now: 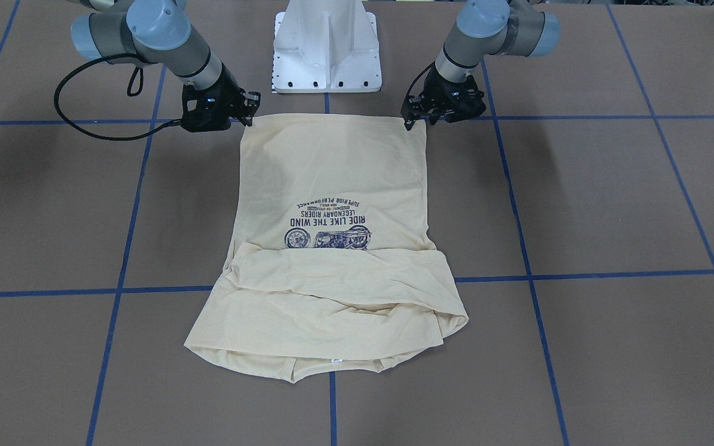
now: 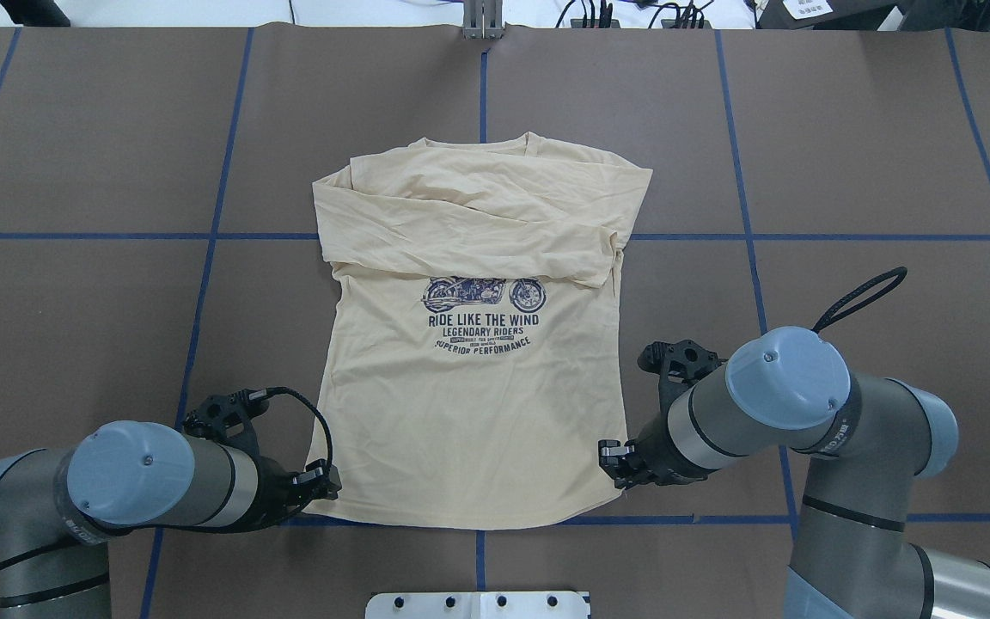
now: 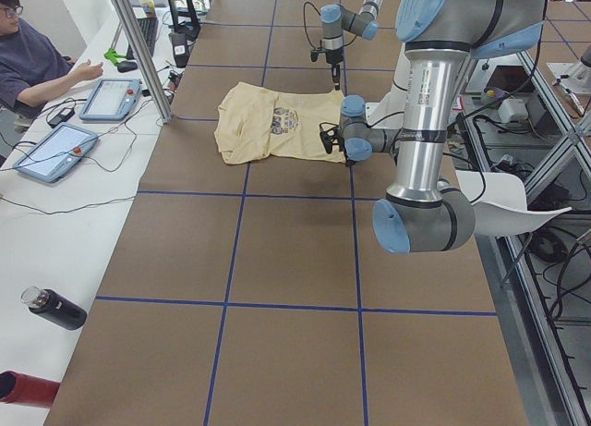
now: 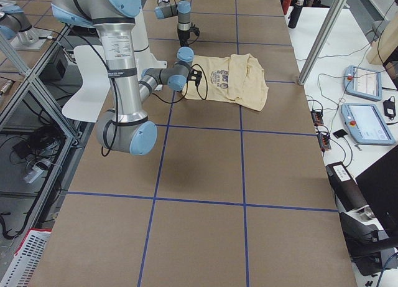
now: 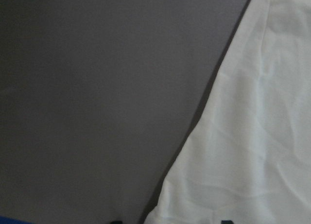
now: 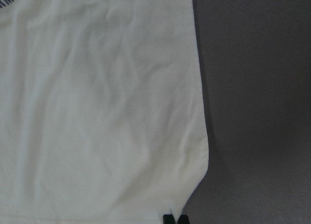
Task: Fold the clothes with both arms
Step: 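Move the left gripper down to the other hem corner and grip it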
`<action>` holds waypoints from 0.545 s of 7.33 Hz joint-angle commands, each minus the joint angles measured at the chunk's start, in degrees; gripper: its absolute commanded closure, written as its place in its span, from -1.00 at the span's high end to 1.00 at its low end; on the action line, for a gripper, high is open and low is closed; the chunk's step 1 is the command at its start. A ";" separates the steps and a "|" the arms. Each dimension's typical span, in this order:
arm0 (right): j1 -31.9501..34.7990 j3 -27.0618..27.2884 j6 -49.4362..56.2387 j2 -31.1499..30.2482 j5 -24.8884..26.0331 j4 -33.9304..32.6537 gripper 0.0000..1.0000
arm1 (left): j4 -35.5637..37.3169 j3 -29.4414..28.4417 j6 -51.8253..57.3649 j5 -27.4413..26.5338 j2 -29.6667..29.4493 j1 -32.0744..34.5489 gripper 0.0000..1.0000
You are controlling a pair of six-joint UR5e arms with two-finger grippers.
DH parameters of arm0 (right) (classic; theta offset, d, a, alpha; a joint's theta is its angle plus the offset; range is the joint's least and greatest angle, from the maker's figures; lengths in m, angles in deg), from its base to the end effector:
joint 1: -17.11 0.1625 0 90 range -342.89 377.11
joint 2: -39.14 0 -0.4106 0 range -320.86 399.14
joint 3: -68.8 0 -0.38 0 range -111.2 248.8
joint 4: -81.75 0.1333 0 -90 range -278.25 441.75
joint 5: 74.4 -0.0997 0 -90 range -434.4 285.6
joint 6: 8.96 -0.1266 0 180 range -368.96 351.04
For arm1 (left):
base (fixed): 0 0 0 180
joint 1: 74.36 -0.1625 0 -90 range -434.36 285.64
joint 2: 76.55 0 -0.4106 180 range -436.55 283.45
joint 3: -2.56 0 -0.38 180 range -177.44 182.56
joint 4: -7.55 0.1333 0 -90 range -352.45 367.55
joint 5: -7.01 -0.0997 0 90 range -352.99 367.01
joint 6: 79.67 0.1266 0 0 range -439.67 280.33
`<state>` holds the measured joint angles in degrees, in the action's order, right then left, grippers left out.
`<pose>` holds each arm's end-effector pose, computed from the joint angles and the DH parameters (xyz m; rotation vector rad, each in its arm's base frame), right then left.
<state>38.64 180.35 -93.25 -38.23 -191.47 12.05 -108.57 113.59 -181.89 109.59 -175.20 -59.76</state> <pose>-0.4874 -0.2737 0.3340 -0.2037 -1.0067 0.0269 0.5057 -0.2410 0.3673 -0.1825 0.9780 -0.3222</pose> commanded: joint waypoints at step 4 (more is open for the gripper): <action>0.35 -0.11 0.00 -0.33 -0.09 0.00 -1.00 | 0.38 0.59 0.01 0.07 -0.23 -0.02 -1.00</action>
<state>38.86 180.25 -93.25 -38.48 -191.50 12.05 -108.21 113.97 -181.89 109.66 -175.31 -59.77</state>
